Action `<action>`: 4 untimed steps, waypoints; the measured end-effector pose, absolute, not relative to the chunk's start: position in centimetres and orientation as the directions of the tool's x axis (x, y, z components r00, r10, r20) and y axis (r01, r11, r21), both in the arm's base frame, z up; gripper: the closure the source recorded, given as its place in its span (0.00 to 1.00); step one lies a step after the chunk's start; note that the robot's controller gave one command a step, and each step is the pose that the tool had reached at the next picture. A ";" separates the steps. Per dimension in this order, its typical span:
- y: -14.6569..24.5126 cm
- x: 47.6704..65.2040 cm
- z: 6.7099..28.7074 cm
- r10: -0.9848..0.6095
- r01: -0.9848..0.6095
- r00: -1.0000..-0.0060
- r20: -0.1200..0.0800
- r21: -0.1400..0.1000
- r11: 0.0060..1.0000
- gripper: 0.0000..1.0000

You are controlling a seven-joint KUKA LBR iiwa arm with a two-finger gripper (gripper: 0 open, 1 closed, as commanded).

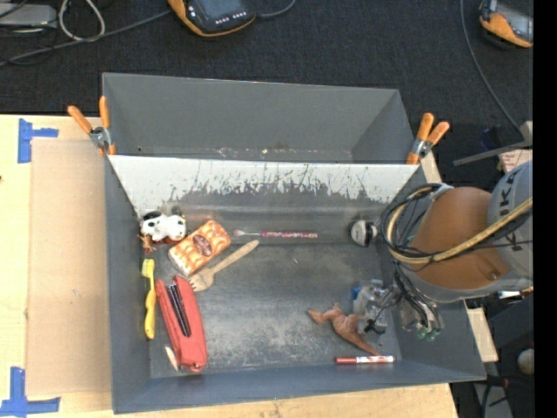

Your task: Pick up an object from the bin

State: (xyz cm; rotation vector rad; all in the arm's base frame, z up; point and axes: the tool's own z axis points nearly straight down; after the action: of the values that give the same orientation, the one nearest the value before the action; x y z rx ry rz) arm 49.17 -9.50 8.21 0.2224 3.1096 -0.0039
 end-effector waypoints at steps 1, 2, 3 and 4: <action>-9.8 49.0 8.2 -0.126 -0.126 -0.992 -0.022 -0.006 0.992 1.00; -10.2 47.7 9.1 0.003 0.003 -1.000 -0.028 -0.003 1.000 1.00; -9.7 47.2 10.6 0.101 0.101 -0.995 -0.027 0.001 0.995 1.00; -9.6 47.9 8.8 -0.208 -0.208 -0.978 -0.029 -0.009 0.978 1.00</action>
Offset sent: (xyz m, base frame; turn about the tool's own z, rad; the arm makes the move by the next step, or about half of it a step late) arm -0.0161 -0.0080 0.0084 -0.1395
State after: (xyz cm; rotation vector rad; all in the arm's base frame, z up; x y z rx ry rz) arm 47.89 -9.55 8.83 -0.3259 3.0951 -0.0098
